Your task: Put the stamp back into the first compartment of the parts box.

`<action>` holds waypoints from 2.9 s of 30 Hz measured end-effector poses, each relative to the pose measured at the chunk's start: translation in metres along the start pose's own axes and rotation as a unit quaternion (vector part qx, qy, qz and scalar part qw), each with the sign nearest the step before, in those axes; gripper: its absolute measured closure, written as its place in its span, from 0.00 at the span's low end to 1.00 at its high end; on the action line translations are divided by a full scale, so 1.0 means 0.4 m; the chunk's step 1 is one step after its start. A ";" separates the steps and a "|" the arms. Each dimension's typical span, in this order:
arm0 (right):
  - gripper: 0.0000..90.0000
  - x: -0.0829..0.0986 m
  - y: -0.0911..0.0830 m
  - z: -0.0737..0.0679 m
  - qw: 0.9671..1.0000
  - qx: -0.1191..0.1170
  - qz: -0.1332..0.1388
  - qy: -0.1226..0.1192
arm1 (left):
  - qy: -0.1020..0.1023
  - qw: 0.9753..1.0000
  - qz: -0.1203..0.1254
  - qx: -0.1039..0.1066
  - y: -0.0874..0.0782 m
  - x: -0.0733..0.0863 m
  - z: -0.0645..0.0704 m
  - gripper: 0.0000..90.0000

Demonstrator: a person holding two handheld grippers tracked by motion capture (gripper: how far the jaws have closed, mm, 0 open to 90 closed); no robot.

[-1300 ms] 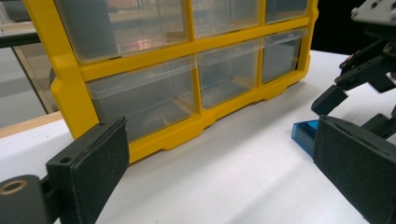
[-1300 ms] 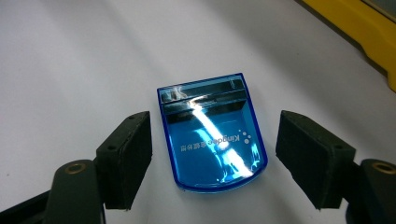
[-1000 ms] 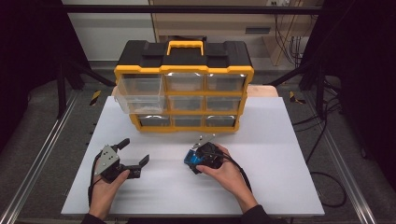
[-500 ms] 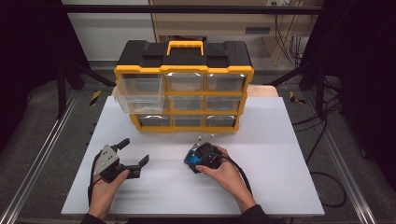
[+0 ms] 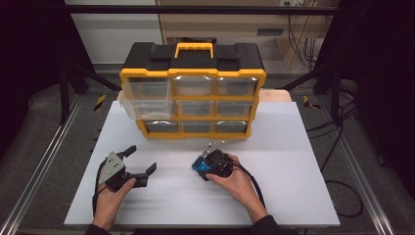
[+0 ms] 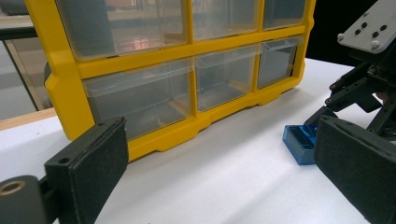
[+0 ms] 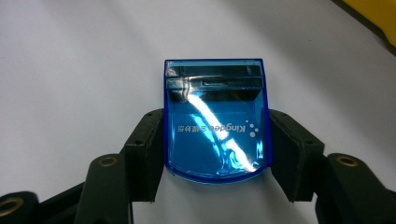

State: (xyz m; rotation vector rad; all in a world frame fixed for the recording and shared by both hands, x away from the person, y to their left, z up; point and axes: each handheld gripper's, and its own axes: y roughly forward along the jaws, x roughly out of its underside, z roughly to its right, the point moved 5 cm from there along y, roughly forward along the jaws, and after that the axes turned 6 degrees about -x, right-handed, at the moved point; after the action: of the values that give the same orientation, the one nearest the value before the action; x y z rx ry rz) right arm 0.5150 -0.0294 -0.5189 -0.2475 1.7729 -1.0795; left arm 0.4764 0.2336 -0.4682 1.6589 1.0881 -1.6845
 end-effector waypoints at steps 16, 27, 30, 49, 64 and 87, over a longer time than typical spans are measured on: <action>0.47 -0.007 -0.072 0.012 0.997 0.023 0.070 0.013 | -0.009 1.000 0.005 -0.002 -0.004 -0.001 -0.006 0.03; 0.47 -0.003 -0.151 0.033 0.990 0.043 0.128 0.032 | -0.021 1.000 0.003 0.001 -0.006 0.008 -0.005 0.03; 0.47 -0.002 -0.167 0.039 0.989 0.044 0.138 0.034 | -0.022 1.000 0.005 0.002 -0.005 0.005 -0.002 0.03; 0.47 -0.019 -0.228 0.045 0.980 0.028 0.190 0.057 | -0.017 1.000 0.006 -0.001 -0.006 0.002 -0.007 0.03; 0.47 -0.119 -0.293 0.033 0.979 0.059 0.196 0.022 | -0.023 1.000 0.005 -0.008 -0.014 0.007 -0.027 0.03; 0.47 -0.228 -0.368 0.025 0.974 0.068 0.214 -0.001 | -0.048 0.999 0.008 -0.006 -0.016 0.009 -0.035 0.03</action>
State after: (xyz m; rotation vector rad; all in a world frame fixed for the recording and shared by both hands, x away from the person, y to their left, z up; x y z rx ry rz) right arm 0.5227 -0.0658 -0.3494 0.2125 1.6416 -0.8791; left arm 0.4785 0.2491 -0.4696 1.5591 1.0336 -1.7250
